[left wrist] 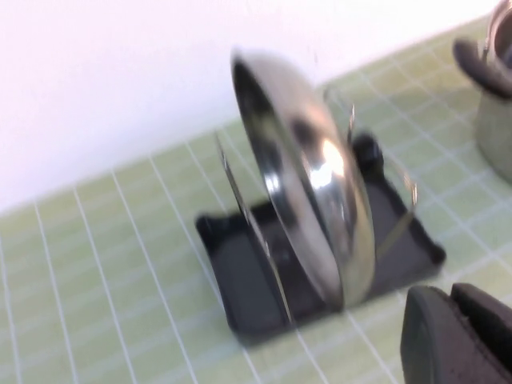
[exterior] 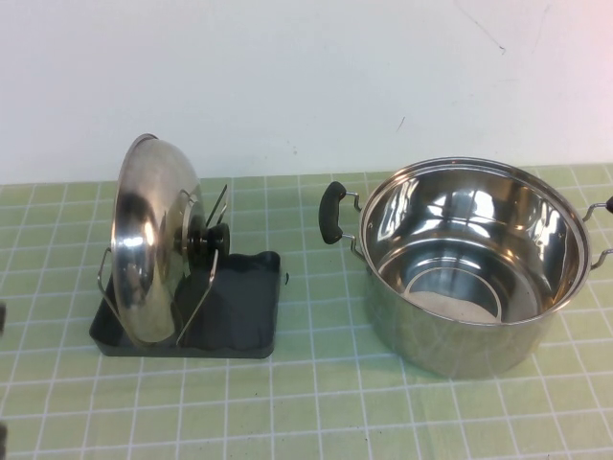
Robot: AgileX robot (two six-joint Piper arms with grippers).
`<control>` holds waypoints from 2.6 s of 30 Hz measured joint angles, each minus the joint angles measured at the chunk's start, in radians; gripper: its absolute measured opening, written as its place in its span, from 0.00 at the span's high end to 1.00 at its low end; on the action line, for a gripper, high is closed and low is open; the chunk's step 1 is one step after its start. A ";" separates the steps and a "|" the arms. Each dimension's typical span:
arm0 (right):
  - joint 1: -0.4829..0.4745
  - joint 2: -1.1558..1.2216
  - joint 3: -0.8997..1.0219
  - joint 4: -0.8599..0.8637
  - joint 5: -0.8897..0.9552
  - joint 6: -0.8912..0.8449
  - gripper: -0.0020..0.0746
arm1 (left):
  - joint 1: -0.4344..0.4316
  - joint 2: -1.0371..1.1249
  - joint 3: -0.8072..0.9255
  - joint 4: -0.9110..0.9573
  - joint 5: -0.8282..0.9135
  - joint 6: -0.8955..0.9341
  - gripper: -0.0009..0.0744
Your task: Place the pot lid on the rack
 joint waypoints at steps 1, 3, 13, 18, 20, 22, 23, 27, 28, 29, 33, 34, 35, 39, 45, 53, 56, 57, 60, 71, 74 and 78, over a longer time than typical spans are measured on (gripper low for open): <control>0.000 -0.023 0.017 -0.001 0.014 0.021 0.97 | 0.000 -0.042 0.048 0.004 -0.013 -0.011 0.99; 0.000 -0.056 0.052 -0.004 0.052 0.059 0.97 | 0.000 -0.114 0.139 0.008 -0.034 -0.028 0.99; 0.000 -0.085 0.197 -0.006 0.114 0.117 0.98 | 0.000 -0.387 0.385 0.015 -0.093 -0.059 0.99; 0.000 -0.085 0.211 -0.008 0.144 0.120 0.98 | 0.000 -0.399 0.444 0.016 -0.089 -0.059 0.99; 0.000 -0.085 0.211 -0.008 0.150 0.120 0.98 | 0.000 -0.400 0.466 0.016 -0.089 -0.059 0.99; 0.000 -0.085 0.215 -0.008 0.150 0.120 0.98 | 0.000 -0.400 0.484 0.016 -0.092 -0.059 0.99; 0.000 -0.085 0.218 -0.008 0.150 0.120 0.98 | 0.000 -0.400 0.490 0.016 -0.095 -0.059 0.99; 0.000 -0.085 0.219 -0.009 0.144 0.120 0.98 | 0.000 -0.400 0.507 0.016 -0.105 -0.059 0.99; 0.000 -0.085 0.219 -0.009 0.143 0.120 0.98 | 0.000 -0.400 0.509 0.016 -0.105 -0.059 0.99; 0.000 -0.085 0.219 -0.009 0.143 0.120 0.98 | 0.000 -0.400 0.510 0.016 -0.107 -0.059 0.99; 0.000 -0.085 0.219 -0.009 0.141 0.120 0.98 | 0.000 -0.400 0.511 0.016 -0.109 -0.059 0.99; 0.000 -0.085 0.219 -0.009 0.141 0.120 0.98 | 0.000 -0.400 0.511 0.016 -0.109 -0.059 0.99; 0.000 -0.085 0.219 -0.009 0.141 0.120 0.98 | 0.000 -0.400 0.511 0.016 -0.110 -0.059 0.99; 0.000 -0.085 0.241 -0.009 0.196 0.120 0.98 | 0.000 -0.400 0.511 0.017 -0.111 -0.059 0.99; 0.000 -0.085 0.336 -0.009 0.334 0.120 0.98 | 0.000 -0.400 0.511 0.020 -0.111 -0.059 0.99; 0.000 -0.119 0.397 0.267 0.447 -0.198 0.98 | 0.000 -0.400 0.511 0.020 -0.111 -0.059 0.99; 0.000 -0.134 0.397 0.698 0.556 -0.663 0.98 | 0.000 -0.401 0.511 0.018 -0.111 -0.057 0.99; 0.000 -0.147 0.397 0.881 0.616 -0.836 0.98 | 0.000 -0.401 0.511 0.018 -0.111 -0.057 0.99; 0.000 -0.215 0.397 1.359 0.810 -1.231 0.98 | 0.000 -0.403 0.511 0.016 -0.111 -0.055 0.99; -0.303 -0.460 0.443 1.524 0.962 -1.428 0.98 | 0.000 -0.403 0.511 0.013 -0.111 -0.055 0.99; -0.354 -0.461 0.471 1.524 0.927 -1.417 0.98 | 0.000 -0.403 0.511 0.013 -0.111 -0.055 0.99; -0.360 -0.461 0.518 1.549 0.866 -1.421 0.98 | 0.000 -0.403 0.511 0.013 -0.111 -0.055 0.99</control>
